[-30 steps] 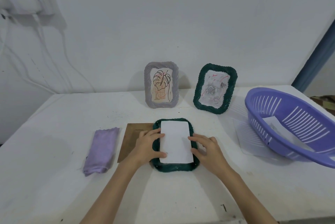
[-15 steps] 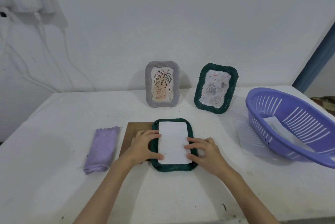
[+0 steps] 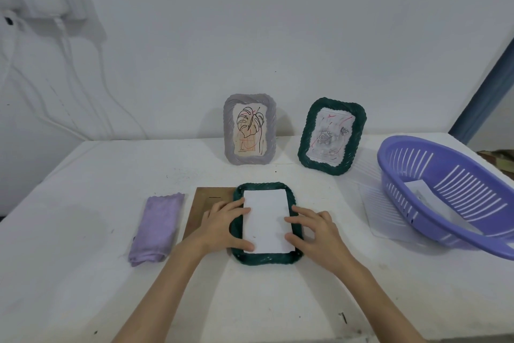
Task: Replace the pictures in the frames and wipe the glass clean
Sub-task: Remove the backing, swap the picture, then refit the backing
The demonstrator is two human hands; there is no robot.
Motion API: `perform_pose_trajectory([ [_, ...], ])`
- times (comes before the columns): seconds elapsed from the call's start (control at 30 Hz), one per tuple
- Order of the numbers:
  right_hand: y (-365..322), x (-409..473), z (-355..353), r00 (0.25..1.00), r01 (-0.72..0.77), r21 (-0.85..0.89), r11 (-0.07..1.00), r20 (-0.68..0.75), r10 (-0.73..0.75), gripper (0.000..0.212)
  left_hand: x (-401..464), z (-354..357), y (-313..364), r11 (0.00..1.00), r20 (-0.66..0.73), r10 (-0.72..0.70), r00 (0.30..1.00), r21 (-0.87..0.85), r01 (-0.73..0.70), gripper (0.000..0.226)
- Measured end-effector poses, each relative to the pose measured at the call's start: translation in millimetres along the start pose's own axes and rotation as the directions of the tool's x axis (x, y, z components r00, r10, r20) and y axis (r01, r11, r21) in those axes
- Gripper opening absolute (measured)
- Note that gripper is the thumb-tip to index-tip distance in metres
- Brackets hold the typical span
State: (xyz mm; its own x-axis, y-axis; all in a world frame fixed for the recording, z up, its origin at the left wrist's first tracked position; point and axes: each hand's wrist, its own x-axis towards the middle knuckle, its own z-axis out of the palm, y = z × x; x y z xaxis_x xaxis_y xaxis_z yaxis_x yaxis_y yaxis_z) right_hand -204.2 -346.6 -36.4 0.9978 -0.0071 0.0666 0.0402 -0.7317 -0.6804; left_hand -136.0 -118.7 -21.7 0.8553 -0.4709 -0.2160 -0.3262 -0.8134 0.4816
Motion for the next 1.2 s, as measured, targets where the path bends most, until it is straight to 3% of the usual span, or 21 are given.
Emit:
perform_pose_trajectory([
  [0.83,-4.8,-1.0,7.6,1.0,0.01,-0.055,0.998,0.003,-0.01,0.037,-8.2,-1.8,-2.0,0.999,-0.067,-0.009,0.998,-0.047,0.005,0.09],
  [0.9,-3.4,-2.3,6.2,0.997,0.003,-0.054,0.999,-0.079,-0.007,0.041,-10.2,1.5,-4.4,0.998,-0.277,-0.03,0.96,-0.068,0.012,0.099],
  [0.97,-0.8,-2.0,4.8,0.988,-0.034,-0.043,0.999,-0.152,0.027,0.042,-12.1,6.1,-11.3,0.98,-0.468,-0.191,0.863,-0.138,0.142,0.101],
  [1.03,1.4,0.5,6.1,0.983,-0.056,-0.009,0.998,-0.173,0.054,0.041,-13.6,10.9,-20.2,0.925,-0.461,-0.38,0.802,-0.213,0.316,0.094],
  [1.07,2.4,1.2,7.5,0.983,-0.057,-0.004,0.998,-0.173,0.056,0.039,-13.5,13.8,-23.0,0.912,-0.454,-0.408,0.792,-0.233,0.337,0.088],
  [1.2,3.5,2.8,12.7,0.984,-0.051,-0.041,0.998,-0.173,0.043,0.031,-12.6,19.1,-21.1,0.904,-0.542,-0.412,0.733,-0.344,0.254,0.058],
])
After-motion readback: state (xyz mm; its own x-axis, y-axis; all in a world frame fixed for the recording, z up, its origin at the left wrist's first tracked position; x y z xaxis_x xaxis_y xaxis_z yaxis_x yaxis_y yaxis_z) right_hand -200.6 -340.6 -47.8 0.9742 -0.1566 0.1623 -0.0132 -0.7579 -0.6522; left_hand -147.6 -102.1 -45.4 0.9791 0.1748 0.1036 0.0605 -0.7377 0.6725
